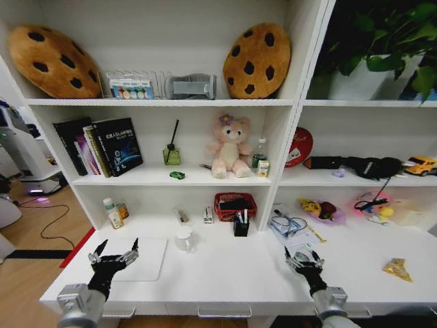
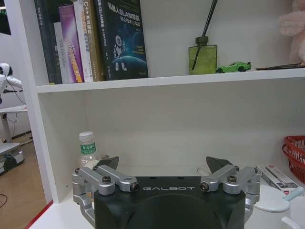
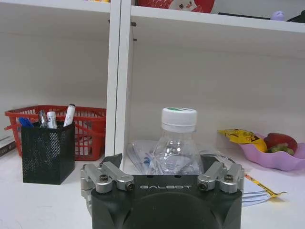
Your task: Organize the objects on the table.
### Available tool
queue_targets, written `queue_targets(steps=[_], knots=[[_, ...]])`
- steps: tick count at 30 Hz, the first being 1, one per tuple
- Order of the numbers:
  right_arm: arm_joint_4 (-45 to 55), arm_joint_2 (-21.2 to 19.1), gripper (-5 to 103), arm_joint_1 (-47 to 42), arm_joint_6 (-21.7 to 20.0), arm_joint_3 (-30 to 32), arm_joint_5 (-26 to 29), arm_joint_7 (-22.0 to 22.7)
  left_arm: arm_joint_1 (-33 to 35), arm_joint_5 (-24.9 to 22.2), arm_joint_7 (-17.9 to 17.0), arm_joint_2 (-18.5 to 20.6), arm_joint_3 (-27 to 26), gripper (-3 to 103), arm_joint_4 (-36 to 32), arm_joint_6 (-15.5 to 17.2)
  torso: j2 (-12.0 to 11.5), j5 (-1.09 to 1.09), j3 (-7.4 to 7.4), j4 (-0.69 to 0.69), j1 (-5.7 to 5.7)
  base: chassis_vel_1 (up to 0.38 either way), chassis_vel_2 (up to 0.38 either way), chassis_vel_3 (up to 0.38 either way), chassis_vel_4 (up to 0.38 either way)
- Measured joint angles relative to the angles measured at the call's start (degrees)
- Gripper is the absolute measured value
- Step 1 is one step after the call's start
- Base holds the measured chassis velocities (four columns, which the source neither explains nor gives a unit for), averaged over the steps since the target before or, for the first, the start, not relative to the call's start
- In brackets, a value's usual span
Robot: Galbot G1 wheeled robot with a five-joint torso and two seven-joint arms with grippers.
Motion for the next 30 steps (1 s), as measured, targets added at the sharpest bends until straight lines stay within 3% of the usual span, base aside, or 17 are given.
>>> queue_targets(steps=[1, 3, 5, 6, 7, 9, 11, 15, 17, 18, 21, 26, 29, 30], knots=[[0.0, 0.0, 90, 0.0, 0.0, 0.0, 0.0, 0.0, 0.0, 0.0, 0.0, 0.0, 0.0, 100, 0.0, 0.0, 0.0, 0.00, 0.00, 0.00, 0.00, 0.000, 0.000, 0.000, 0.000], [0.3, 0.0, 74, -0.2, 0.0, 0.0, 0.6, -0.3, 0.0, 0.0, 0.0, 0.0, 0.0, 100, 0.0, 0.0, 0.0, -0.01, 0.00, -0.01, 0.00, 0.000, 0.000, 0.000, 0.000], [0.4, 0.0, 74, -0.4, 0.1, 0.1, 0.6, -0.4, 0.0, 0.0, 0.0, 0.0, 0.0, 100, 0.0, 0.0, 0.0, -0.01, 0.00, -0.01, 0.00, 0.000, 0.000, 0.000, 0.000], [0.8, 0.2, 63, -0.8, 0.2, 0.3, 0.7, -0.5, 0.0, 0.0, 0.0, 0.0, 0.0, 100, 0.0, 0.0, 0.0, -0.01, 0.00, -0.01, 0.00, 0.000, 0.000, 0.000, 0.000], [0.8, 0.2, 63, -0.8, 0.2, 0.3, 0.7, -0.5, 0.0, 0.0, 0.0, 0.0, 0.0, 100, 0.0, 0.0, 0.0, -0.01, 0.00, -0.01, 0.00, 0.000, 0.000, 0.000, 0.000], [1.7, 0.6, 53, -1.7, 0.3, 0.6, 0.8, -0.7, 0.0, 0.0, 0.0, 0.0, 0.0, 100, 0.0, 0.0, 0.0, -0.01, 0.00, -0.01, 0.00, 0.000, 0.000, 0.000, 0.000], [2.1, 0.9, 53, -2.1, 0.4, 0.8, 0.8, -0.9, 0.0, 0.0, 0.0, 0.0, 0.0, 100, 0.0, 0.0, 0.0, 0.00, 0.00, -0.01, 0.00, 0.000, 0.000, 0.000, 0.000], [6.0, 2.0, 37, -4.9, 0.5, 1.9, 1.0, -1.9, 0.0, 0.0, 0.0, 0.0, 0.0, 100, 0.0, 0.0, 0.0, -0.01, -0.01, -0.01, 0.00, 0.000, 0.000, 0.000, 0.000], [7.4, 2.3, 37, -5.8, 0.4, 2.3, 1.2, -1.9, 0.0, 0.0, 0.0, 0.0, 0.0, 100, 0.0, 0.0, 0.0, -0.01, -0.01, -0.02, 0.00, 0.000, 0.000, 0.000, 0.000], [8.6, 2.6, 30, -6.7, 0.4, 3.0, 1.3, -2.0, 0.0, 0.0, 0.0, 0.0, 0.0, 100, 0.0, 0.0, 0.0, -0.01, -0.01, -0.01, -0.01, 0.000, 0.000, 0.000, 0.000], [11.4, 3.2, 25, -9.1, 0.4, 5.0, 2.0, -2.6, 0.0, 0.0, 0.0, 0.0, 0.0, 100, 0.0, 0.0, 0.0, 0.01, -0.01, 0.01, 0.00, 0.000, 0.000, 0.000, 0.000], [18.5, 4.7, 24, -17.6, 1.3, 9.9, 4.8, -5.1, 0.0, 0.0, 0.0, 0.0, 0.0, 100, 0.0, 0.0, 0.0, 0.00, -0.01, 0.01, 0.00, 0.000, 0.000, 0.000, 0.000], [21.9, 7.1, 24, -32.9, 10.2, 13.2, 5.2, -10.0, 0.0, 0.0, 0.0, 0.0, 0.0, 100, 0.0, 0.0, 0.0, -0.03, -0.01, -0.04, -0.01, 0.000, 0.000, 0.000, 0.000], [21.9, 7.1, 24, -32.9, 10.2, 13.2, 5.2, -10.0, 0.0, 0.0, 0.0, 0.0, 0.0, 100, 0.0, 0.0, 0.0, -0.03, -0.01, -0.04, -0.01, 0.000, 0.000, 0.000, 0.000]])
